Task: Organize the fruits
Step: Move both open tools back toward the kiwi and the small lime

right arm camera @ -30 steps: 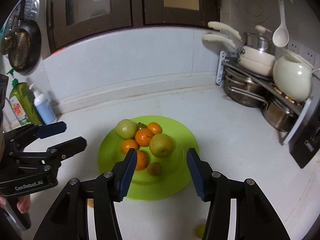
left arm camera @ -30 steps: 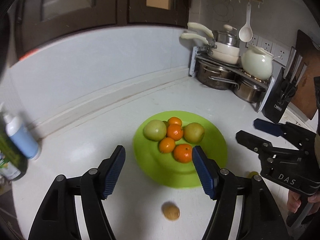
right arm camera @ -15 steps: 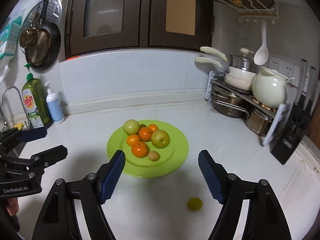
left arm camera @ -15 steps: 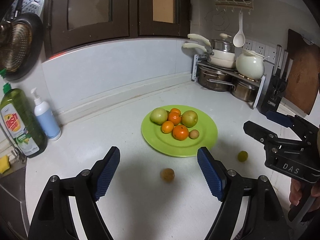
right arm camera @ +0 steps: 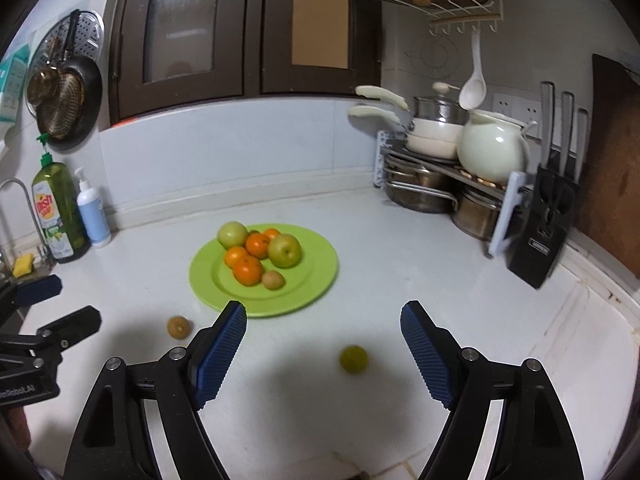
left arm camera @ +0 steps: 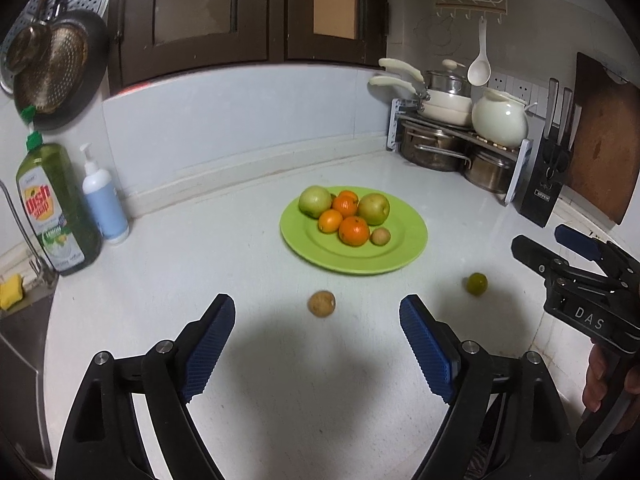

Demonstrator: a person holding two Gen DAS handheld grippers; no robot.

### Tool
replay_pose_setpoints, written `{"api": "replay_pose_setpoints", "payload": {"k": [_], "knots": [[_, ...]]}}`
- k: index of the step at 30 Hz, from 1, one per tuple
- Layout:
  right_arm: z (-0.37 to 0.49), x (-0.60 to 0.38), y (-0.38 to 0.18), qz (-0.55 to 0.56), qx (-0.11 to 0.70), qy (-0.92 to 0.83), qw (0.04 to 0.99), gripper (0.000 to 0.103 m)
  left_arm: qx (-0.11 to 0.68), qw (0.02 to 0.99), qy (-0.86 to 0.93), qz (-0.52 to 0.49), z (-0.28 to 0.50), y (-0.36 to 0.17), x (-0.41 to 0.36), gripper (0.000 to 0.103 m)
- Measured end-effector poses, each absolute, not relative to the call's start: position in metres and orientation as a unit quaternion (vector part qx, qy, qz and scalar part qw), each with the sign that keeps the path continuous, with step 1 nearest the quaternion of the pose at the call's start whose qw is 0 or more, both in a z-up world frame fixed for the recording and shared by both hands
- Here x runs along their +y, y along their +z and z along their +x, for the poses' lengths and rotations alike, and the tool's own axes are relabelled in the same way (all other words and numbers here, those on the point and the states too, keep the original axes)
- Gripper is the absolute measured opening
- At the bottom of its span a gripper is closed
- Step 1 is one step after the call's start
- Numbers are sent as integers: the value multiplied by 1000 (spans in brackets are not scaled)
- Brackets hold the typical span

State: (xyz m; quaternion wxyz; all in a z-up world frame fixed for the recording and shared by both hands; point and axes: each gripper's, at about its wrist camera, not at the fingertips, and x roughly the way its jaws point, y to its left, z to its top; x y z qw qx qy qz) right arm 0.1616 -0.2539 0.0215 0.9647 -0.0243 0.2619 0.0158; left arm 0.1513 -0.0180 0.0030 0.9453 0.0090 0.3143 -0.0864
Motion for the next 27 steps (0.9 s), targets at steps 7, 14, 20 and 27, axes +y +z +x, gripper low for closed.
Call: {"api": "replay_pose_setpoints", "payload": {"k": [7,14,20,27], "knots": [[154,-261,12,-29,263,-5,964,80,345,935,-82,6,154,-21,-22,86],[161,-263,-9,-35,289,-20,956,80,367,927,-76,15,168,-41,-25,86],[173,-267,-28,-25,319,-27,947,80,383,920,-75,22,187,-57,-29,85],[192,-275,-45,-5,354,-41,935,80,391,915,-81,48,215,-65,-39,75]]}}
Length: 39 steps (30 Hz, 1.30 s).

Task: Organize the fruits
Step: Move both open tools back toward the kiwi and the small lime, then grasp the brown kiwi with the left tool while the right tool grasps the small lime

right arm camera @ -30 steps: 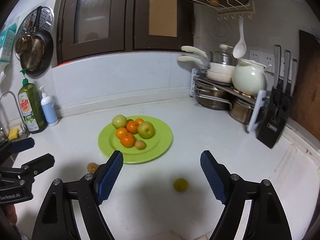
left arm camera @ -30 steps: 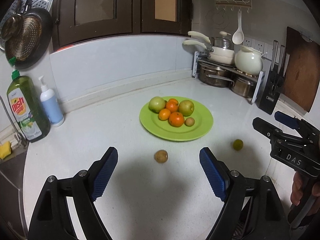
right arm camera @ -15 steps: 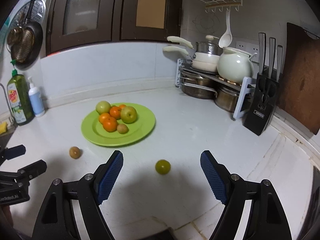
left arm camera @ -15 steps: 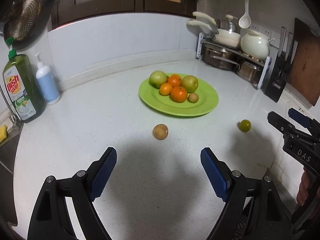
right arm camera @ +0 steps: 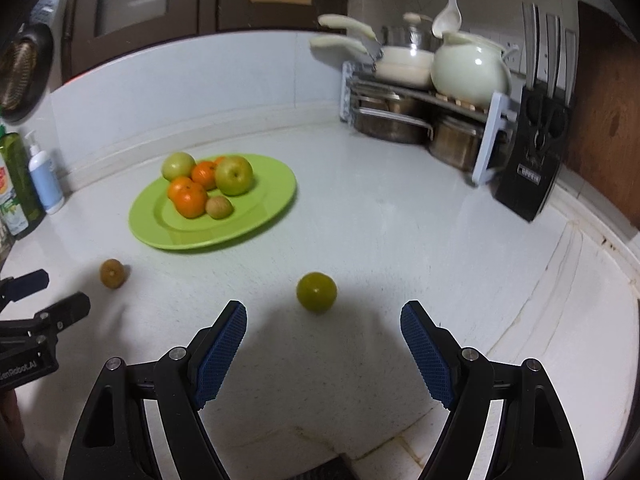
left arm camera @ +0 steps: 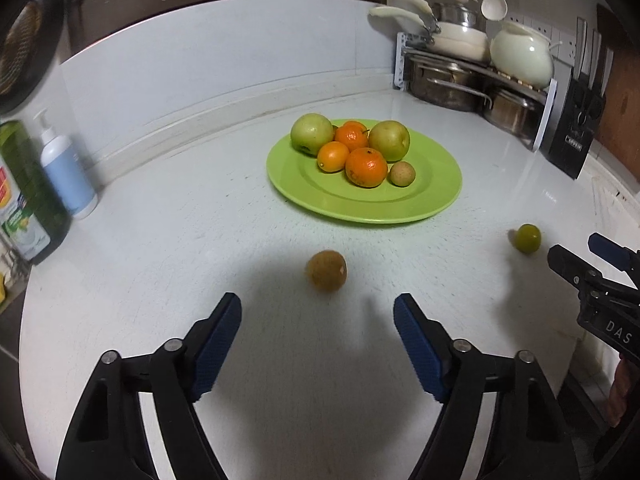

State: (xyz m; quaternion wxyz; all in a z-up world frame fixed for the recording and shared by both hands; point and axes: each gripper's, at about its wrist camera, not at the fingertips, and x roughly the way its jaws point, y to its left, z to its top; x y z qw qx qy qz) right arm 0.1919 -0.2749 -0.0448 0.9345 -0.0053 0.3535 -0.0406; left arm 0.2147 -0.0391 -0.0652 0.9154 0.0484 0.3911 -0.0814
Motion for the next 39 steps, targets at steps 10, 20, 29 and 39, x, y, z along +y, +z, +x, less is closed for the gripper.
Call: {"api": "replay_pose_setpoints", "payload": {"k": [10,20,29,39], "knots": [[218,-283,-63,17,389,-46,920,68,419,902,-86,55,249,-84,-48,57],[230,-284,-72,16,399,-41,916,49,427,899,-83,59,263,-89,-51,34],[232,-285,-73,15,398,-27,917,32,425,898,-94,61,262,-88,-54,28],[233,-286,-70,30,390,-11,920,30,421,899,-104,65,259,-86,-57,28]]}}
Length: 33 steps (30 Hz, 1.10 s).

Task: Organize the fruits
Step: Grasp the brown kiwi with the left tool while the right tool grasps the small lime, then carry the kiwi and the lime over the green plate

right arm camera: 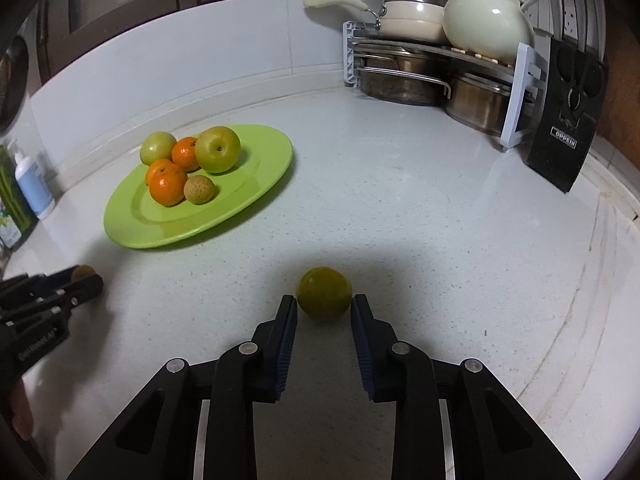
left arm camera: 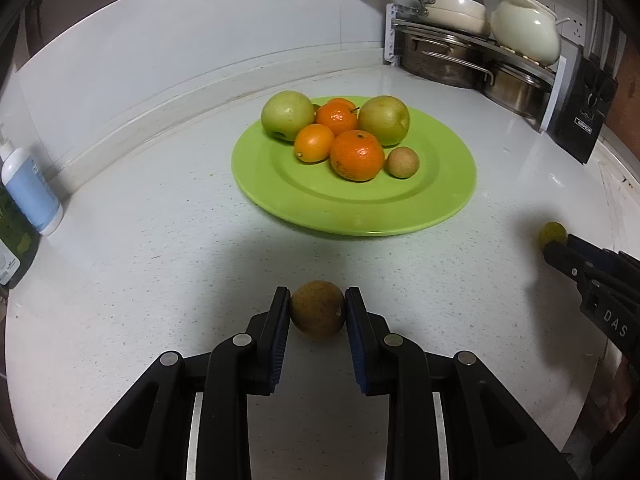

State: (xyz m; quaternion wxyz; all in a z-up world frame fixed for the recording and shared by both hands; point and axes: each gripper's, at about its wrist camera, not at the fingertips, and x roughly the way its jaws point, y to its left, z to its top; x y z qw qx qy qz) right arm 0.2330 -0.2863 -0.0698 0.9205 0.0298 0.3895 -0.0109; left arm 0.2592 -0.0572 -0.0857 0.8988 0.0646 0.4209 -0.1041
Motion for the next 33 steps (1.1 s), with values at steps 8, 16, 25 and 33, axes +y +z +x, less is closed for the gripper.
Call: {"api": "replay_pose_setpoints", "payload": {"k": [8,16,25,33], "knots": [[241,-284,-69,24,388,-6,921,31,420,900,-106,55,260,-85,-53,28],[237,-278,-65,21,384,7,923,31,411,904,-110,48,255,-79,-50,28],[219,-268,-44,16,361,25,932,31,392,912,-120,38,233,-61,-46,28],[199,-260,-15,19,327,48,943,31,358,924,-130,34,209,-32,-44,28]]}}
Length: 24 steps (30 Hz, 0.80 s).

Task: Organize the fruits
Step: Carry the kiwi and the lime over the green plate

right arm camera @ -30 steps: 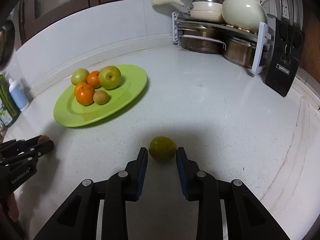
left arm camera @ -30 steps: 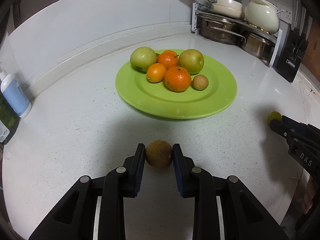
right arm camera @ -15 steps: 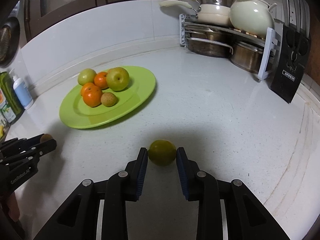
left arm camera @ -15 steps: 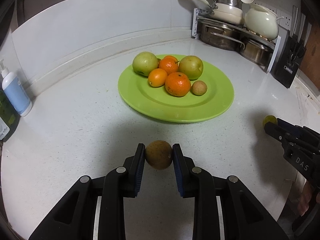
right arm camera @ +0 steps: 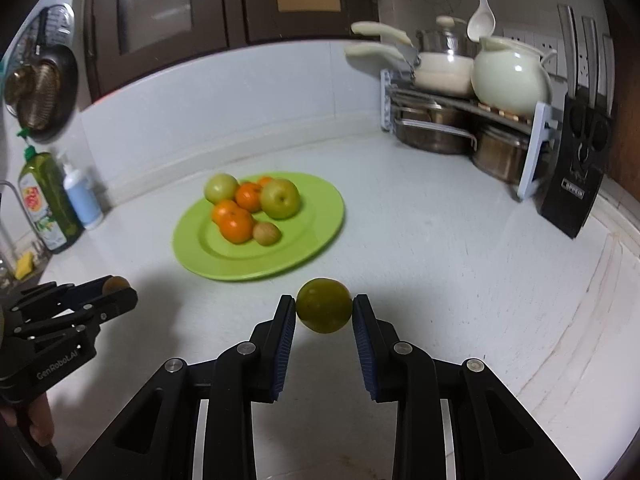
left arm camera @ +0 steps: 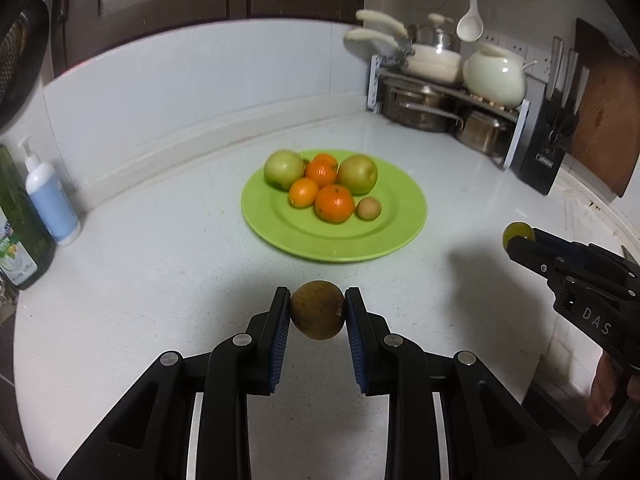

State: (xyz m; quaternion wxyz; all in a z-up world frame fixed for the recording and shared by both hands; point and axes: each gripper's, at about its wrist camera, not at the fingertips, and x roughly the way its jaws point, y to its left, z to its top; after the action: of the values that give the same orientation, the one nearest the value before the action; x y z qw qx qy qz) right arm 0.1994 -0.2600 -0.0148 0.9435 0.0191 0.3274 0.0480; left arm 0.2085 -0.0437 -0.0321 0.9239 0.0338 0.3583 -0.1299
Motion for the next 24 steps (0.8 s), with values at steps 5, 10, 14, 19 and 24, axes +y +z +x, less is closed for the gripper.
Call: {"api": "replay_pose_setpoints", "payload": {"k": [5,10,14,19,24], "knots": [[190,-257,0,24,310,62,948,31,335,932,-132,37,196,-13,-44,28],[187,-254,13,27,298,76,951,31,319,937,-137,40,191,4,-47,28],[191,-253,22,26,289,82,954,31,312,939,-138,41,195,11,-49,28],[203,-252,32,21,281,84,956,31,310,940,-137,37,207,17,-52,28],[217,-252,40,13,273,83,958,31,310,941,-131,41,222,20,-55,28]]}}
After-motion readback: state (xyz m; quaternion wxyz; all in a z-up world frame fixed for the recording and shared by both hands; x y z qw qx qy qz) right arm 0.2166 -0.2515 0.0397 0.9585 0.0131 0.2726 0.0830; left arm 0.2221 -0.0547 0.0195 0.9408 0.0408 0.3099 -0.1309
